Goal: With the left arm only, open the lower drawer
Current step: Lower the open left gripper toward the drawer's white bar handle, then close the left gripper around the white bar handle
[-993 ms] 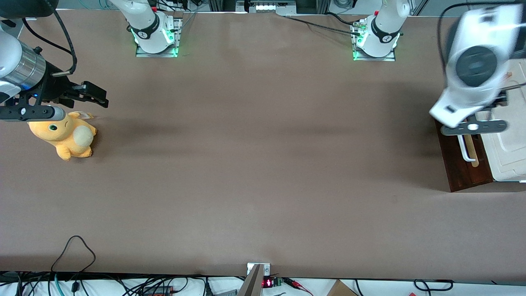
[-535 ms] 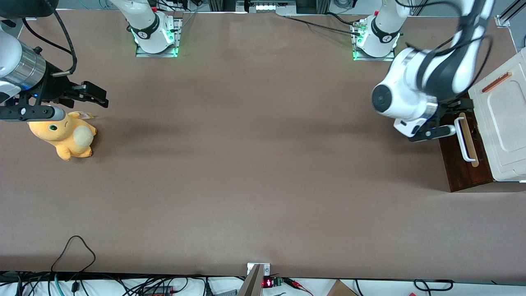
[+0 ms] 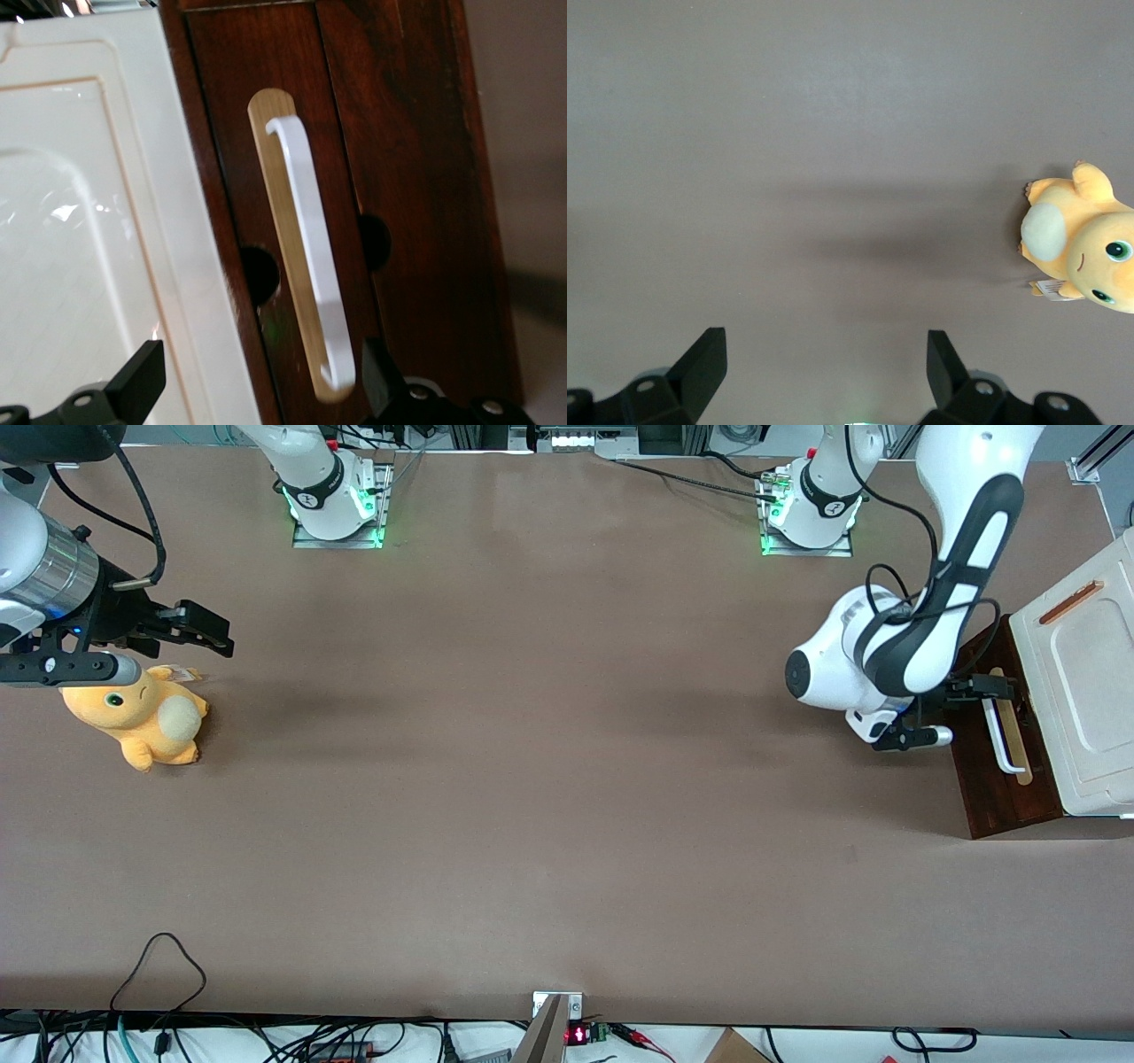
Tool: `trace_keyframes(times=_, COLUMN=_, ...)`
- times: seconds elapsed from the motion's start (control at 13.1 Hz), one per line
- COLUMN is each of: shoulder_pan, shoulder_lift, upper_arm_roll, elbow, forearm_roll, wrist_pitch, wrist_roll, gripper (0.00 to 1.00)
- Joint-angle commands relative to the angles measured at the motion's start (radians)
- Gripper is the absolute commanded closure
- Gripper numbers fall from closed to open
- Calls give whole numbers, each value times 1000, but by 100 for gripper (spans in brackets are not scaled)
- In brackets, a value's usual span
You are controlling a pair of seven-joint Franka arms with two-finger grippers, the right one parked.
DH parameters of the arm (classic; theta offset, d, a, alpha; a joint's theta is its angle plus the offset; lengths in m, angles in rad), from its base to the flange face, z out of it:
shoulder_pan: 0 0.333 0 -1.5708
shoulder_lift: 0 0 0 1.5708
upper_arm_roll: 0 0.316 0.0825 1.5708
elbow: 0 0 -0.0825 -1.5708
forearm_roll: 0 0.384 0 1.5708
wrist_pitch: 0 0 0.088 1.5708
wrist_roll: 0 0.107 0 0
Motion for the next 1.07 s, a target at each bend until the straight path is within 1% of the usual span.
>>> trace_keyframes(times=0.0, shoulder_pan=-40, shoulder_lift=20, upper_arm_roll=27, elbow=-18, forearm_roll=47, wrist_pitch=-5, wrist_roll=-66, gripper=2)
trace_keyframes(times=0.08, shoulder_pan=-40, shoulder_lift=34, upper_arm_roll=30, elbow=-23, forearm_roll=55, wrist_pitch=-7, wrist_roll=-78, gripper=2)
trace_keyframes(times=0.15, shoulder_pan=-40, shoulder_lift=42, upper_arm_roll=35, elbow=-23, forearm_roll=79, wrist_pitch=-8, wrist_roll=-101, gripper=2)
trace_keyframes(times=0.38, shoulder_pan=-45, shoulder_lift=74, upper_arm_roll=39, elbow=-20, forearm_roll=98, wrist_pitch=-37, wrist_roll=-152, gripper=3)
trace_keyframes(times=0.46, shoulder_pan=-48, shoulder_lift=82, upper_arm_roll=41, elbow=-25, forearm_roll=108, wrist_pitch=-33, wrist_roll=-202, gripper=3)
trace_keyframes(times=0.53, shoulder_pan=-48, shoulder_lift=95, upper_arm_roll=42, elbow=-47, forearm_roll=143, wrist_pitch=-27, wrist_roll=-285, gripper=3)
trace_keyframes(times=0.61, shoulder_pan=-48, shoulder_lift=102, upper_arm_roll=56, elbow=-58, forearm_roll=171, wrist_pitch=-27, wrist_roll=-313, gripper=3)
trace_keyframes(times=0.76, shoulder_pan=-47, shoulder_lift=100, upper_arm_roll=61, elbow=-58, forearm_roll=174, wrist_pitch=-25, wrist_roll=-307, gripper=3)
trace_keyframes(times=0.99, shoulder_pan=-39, shoulder_lift=97, upper_arm_roll=94, elbow=-54, forearm_roll=177, wrist_pitch=1, wrist_roll=-250, gripper=4)
